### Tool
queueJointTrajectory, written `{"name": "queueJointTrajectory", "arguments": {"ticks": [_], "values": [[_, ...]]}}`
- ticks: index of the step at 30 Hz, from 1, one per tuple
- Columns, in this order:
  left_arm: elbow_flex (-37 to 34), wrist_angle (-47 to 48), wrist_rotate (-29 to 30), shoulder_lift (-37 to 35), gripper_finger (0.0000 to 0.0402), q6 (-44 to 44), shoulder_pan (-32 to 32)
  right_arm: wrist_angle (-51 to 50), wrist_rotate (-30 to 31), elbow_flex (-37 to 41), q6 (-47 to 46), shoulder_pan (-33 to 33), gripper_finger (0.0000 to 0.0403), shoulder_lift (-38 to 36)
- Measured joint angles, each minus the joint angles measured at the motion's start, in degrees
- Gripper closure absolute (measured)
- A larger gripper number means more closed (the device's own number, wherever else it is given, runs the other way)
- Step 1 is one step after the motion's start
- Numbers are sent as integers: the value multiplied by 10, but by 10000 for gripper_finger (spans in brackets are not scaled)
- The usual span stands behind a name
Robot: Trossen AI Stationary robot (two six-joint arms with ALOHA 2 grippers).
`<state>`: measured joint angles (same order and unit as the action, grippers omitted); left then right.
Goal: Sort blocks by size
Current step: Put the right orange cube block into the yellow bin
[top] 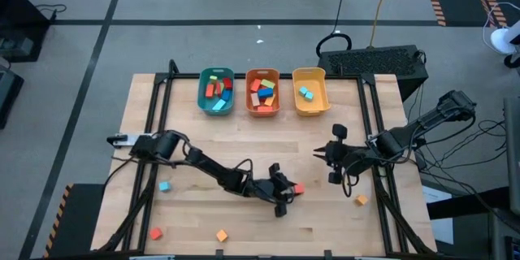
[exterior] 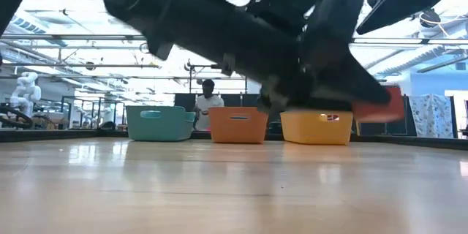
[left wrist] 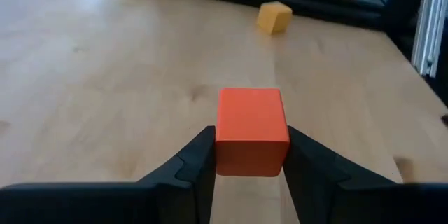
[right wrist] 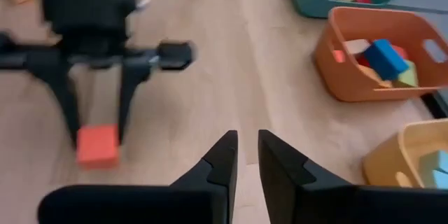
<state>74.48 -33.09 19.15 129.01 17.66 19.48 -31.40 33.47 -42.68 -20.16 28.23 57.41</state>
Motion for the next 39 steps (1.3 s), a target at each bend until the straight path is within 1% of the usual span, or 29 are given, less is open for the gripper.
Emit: {"name": "queueJointTrajectory", "arguments": {"ticks": [4,6,10,14,17,21,25,29,32,35,39], "values": [[0,29,-16,-35,261,1,-19,1,-32,0,25,6,367,0],[0,36,-37,-54,261,2,-32,4,-36,0,40,16,367,0],[0,62,-94,-84,260,35,-68,3,-34,0,82,37,360,0],[0,74,-150,-97,259,78,-111,3,-31,0,135,47,350,1],[0,67,-198,-99,259,112,-144,-2,2,0,165,46,336,6],[0,61,-251,-99,259,150,-182,-13,60,0,198,44,303,9],[0,43,-285,-99,258,155,-204,-12,101,0,221,39,249,9],[0,4,-320,-99,258,178,-221,-8,99,0,224,22,195,9],[0,-13,-335,-99,258,181,-231,1,98,0,226,11,165,13],[0,-22,-339,-99,258,188,-233,4,98,0,235,4,150,16],[0,-35,-344,-99,258,210,-232,16,86,0,253,-2,148,26]]}}
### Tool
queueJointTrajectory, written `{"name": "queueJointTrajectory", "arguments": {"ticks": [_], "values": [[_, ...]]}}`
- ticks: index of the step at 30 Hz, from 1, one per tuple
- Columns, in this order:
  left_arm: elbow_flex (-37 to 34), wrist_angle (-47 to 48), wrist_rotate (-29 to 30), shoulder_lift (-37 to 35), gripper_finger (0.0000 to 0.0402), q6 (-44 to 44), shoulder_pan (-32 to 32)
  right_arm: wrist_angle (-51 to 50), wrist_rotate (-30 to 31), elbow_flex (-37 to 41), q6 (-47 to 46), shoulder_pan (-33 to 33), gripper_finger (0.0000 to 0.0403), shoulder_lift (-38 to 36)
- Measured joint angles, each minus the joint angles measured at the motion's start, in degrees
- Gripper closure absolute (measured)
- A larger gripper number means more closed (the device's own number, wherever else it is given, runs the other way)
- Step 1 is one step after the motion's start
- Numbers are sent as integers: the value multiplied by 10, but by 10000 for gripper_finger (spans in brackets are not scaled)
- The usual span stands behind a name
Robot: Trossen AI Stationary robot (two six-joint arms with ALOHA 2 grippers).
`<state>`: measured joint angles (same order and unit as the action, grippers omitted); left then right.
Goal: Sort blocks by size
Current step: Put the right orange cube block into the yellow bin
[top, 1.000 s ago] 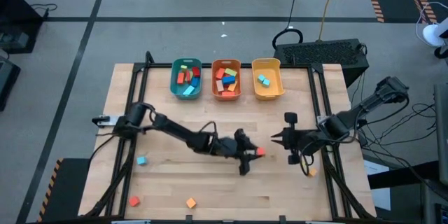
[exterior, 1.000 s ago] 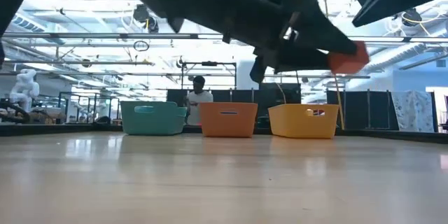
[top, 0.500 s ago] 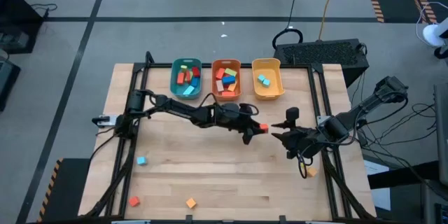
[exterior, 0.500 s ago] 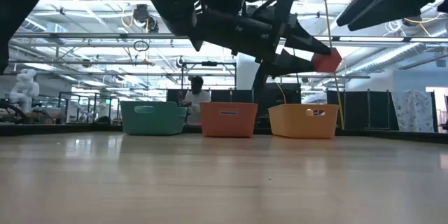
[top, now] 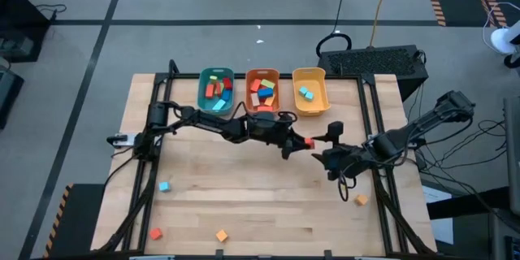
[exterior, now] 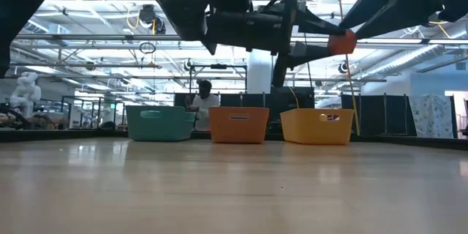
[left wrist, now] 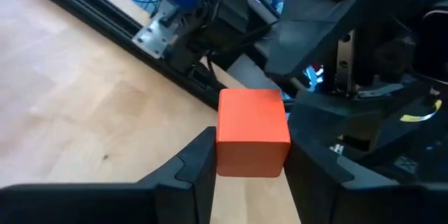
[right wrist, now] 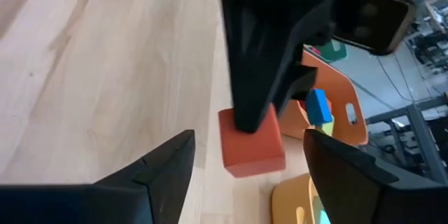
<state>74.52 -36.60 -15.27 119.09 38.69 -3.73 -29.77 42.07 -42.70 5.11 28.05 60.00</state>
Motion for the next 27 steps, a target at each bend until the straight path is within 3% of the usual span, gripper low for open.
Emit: {"name": "queueJointTrajectory", "arguments": {"ticks": [10,19,27], "values": [[0,-20,-38,0,258,30,0,44,-3,0,41,-24,179,44],[0,-18,-42,0,258,36,-1,47,-2,0,42,-28,287,43],[1,-18,-74,0,250,12,-17,48,15,0,42,-37,289,43]]}}
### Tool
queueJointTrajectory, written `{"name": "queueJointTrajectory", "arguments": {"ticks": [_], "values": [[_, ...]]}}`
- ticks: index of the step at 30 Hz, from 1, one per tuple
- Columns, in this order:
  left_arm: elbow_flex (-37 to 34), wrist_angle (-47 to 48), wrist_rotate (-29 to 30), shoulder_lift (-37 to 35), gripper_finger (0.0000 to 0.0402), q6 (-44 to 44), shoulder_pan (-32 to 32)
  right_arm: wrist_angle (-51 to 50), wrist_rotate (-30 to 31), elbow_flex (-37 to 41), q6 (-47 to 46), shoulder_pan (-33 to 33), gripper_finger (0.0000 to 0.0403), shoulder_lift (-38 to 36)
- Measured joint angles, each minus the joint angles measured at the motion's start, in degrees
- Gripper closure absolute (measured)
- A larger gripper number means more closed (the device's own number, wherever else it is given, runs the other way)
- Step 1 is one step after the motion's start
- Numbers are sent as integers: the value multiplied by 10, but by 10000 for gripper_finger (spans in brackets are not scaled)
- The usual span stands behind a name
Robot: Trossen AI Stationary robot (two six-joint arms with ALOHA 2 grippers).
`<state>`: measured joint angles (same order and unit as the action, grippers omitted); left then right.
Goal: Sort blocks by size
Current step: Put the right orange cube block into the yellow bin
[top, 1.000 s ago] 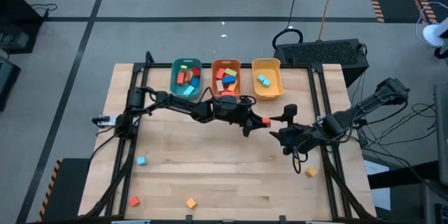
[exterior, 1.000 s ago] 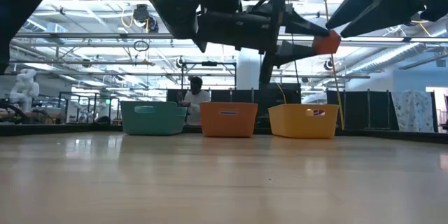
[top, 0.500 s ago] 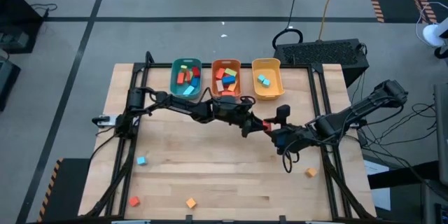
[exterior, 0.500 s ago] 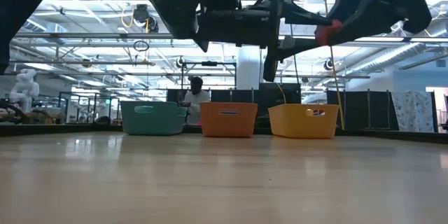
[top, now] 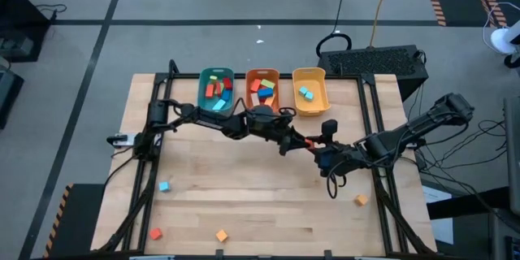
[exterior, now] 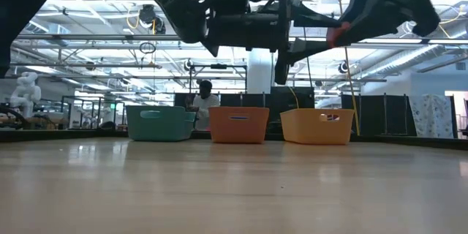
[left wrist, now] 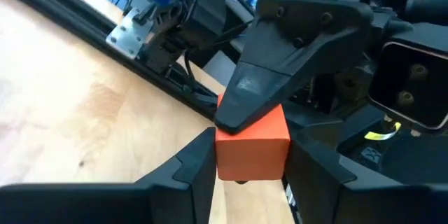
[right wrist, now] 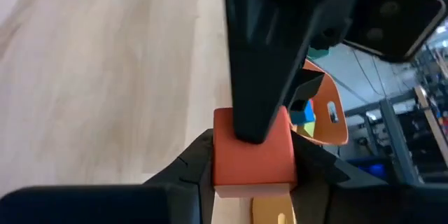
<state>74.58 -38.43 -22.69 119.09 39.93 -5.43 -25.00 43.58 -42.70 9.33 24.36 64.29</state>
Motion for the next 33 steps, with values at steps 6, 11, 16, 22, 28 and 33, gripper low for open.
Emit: {"name": "queueJointTrajectory", "arguments": {"ticks": [6,11,16,22,28,33], "values": [[-1,2,-13,1,190,-41,-9,-2,-7,0,-16,-32,281,-2],[-1,23,-35,1,126,-64,-18,-6,-33,0,-13,-47,286,-8],[-1,48,-59,1,106,-92,-21,-6,-29,0,7,-82,286,-32],[-1,138,-24,1,105,-150,-12,-5,-42,0,22,-168,284,-70],[-1,224,63,-5,105,-197,17,9,-165,0,31,-312,285,-75],[-1,333,196,-38,104,-229,48,38,-268,0,31,-439,284,-49]]}}
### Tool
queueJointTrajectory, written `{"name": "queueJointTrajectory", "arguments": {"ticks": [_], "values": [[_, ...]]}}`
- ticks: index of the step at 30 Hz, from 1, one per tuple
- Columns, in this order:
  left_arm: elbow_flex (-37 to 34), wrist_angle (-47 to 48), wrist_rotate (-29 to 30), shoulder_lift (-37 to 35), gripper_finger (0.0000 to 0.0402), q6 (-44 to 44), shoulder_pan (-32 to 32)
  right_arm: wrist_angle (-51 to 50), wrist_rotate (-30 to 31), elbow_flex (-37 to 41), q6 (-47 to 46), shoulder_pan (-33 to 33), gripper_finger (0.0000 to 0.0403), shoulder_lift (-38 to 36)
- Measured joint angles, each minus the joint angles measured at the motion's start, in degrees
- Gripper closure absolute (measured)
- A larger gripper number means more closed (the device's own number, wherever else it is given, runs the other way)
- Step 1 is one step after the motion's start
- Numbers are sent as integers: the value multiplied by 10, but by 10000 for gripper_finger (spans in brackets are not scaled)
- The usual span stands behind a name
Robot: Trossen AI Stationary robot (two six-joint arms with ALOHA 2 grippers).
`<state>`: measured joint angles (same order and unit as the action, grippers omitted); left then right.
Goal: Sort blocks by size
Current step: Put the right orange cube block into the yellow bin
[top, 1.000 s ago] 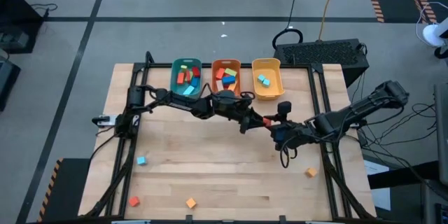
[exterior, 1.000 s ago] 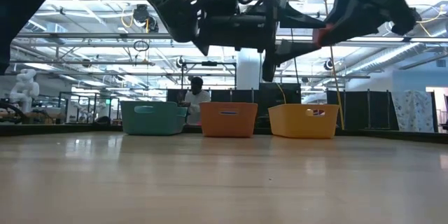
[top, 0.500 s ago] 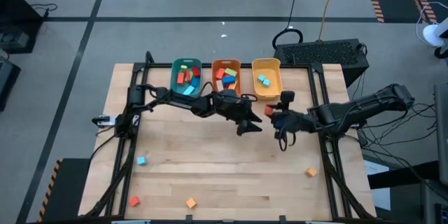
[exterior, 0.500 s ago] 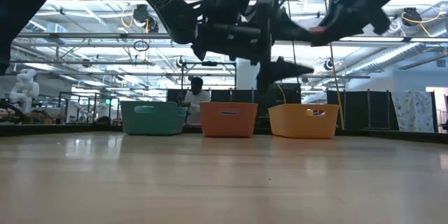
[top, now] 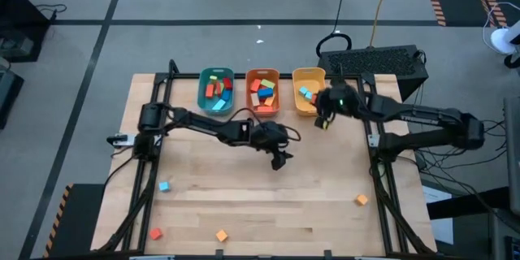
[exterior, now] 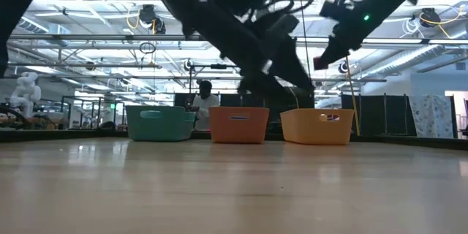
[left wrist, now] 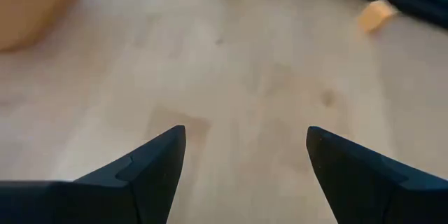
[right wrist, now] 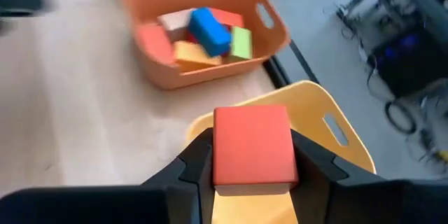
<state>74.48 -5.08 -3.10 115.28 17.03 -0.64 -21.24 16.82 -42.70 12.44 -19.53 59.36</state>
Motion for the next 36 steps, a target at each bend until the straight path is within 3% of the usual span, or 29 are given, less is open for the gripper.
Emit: {"name": "queueJointTrajectory", "arguments": {"ticks": [8,14,22,27,36], "values": [[0,161,178,-70,104,-13,58,62,-145,0,-7,-156,283,74],[0,261,299,-81,104,23,112,109,-158,-2,-23,-228,283,171],[0,328,359,-79,104,109,157,110,-162,-48,-24,-281,282,271],[0,326,374,-79,104,112,171,113,-214,-67,-42,-292,282,304],[0,330,385,-79,104,112,176,117,-217,-69,-28,-292,261,337]]}}
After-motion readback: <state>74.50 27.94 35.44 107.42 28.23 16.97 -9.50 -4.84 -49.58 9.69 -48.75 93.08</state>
